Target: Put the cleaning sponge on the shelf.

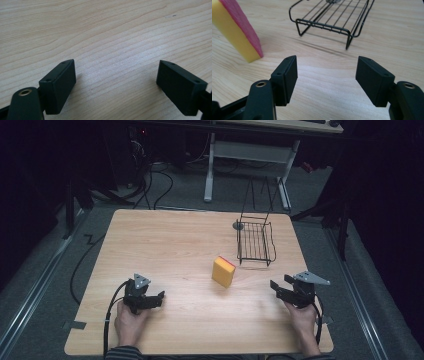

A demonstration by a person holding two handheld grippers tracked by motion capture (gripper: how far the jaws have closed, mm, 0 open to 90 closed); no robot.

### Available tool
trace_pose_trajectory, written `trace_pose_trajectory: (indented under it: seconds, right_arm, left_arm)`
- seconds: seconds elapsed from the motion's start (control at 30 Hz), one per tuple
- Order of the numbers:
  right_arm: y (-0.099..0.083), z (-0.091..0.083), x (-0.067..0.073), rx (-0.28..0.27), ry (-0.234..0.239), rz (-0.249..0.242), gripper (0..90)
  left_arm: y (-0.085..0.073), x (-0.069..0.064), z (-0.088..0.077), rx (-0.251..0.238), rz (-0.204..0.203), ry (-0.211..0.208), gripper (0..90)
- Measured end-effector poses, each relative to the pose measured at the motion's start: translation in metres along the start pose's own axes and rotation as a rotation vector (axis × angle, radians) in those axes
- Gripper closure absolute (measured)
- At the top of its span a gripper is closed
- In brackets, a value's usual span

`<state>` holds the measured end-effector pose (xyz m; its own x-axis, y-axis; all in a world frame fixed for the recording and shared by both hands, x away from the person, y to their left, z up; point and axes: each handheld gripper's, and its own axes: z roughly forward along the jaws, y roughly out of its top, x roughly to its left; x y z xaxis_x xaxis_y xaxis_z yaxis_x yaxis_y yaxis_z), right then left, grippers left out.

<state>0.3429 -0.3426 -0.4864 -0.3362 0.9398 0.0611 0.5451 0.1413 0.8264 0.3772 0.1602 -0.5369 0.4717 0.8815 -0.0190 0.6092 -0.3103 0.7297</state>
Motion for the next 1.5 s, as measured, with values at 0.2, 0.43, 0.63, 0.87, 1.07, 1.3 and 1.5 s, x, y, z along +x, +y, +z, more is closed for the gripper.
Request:
trace_pose_trajectory:
  seconds: [0.2, 0.43, 0.63, 0.87, 1.07, 1.3, 1.5]
  right_arm:
    - [0.009, -0.003, 0.008, -0.022, 0.017, -0.023, 34.5]
    - [0.019, -0.006, 0.017, -0.051, 0.035, -0.055, 34.5]
    - [0.028, -0.007, 0.027, -0.071, 0.055, -0.076, 34.6]
    - [0.036, -0.005, 0.037, -0.086, 0.08, -0.11, 34.4]
    - [0.041, -0.004, 0.047, -0.091, 0.103, -0.128, 34.2]
    - [0.047, 0.0, 0.059, -0.099, 0.134, -0.156, 34.1]
    - [0.05, 0.008, 0.071, -0.097, 0.167, -0.18, 33.8]
  left_arm:
    - [0.0, 0.0, 0.0, 0.0, 0.0, 0.0, 16.4]
    - [0.0, 0.0, 0.0, 0.0, 0.0, 0.0, 16.4]
    - [0.0, 0.0, 0.0, 0.0, 0.0, 0.0, 16.4]
    - [0.0, 0.0, 0.0, -0.002, -0.001, 0.001, 16.4]
    - [0.0, 0.0, 0.0, 0.0, 0.0, -0.001, 16.4]
    - [0.0, 0.0, 0.0, 0.001, 0.0, -0.001, 16.4]
    - [0.0, 0.0, 0.0, 0.002, 0.001, -0.003, 16.4]
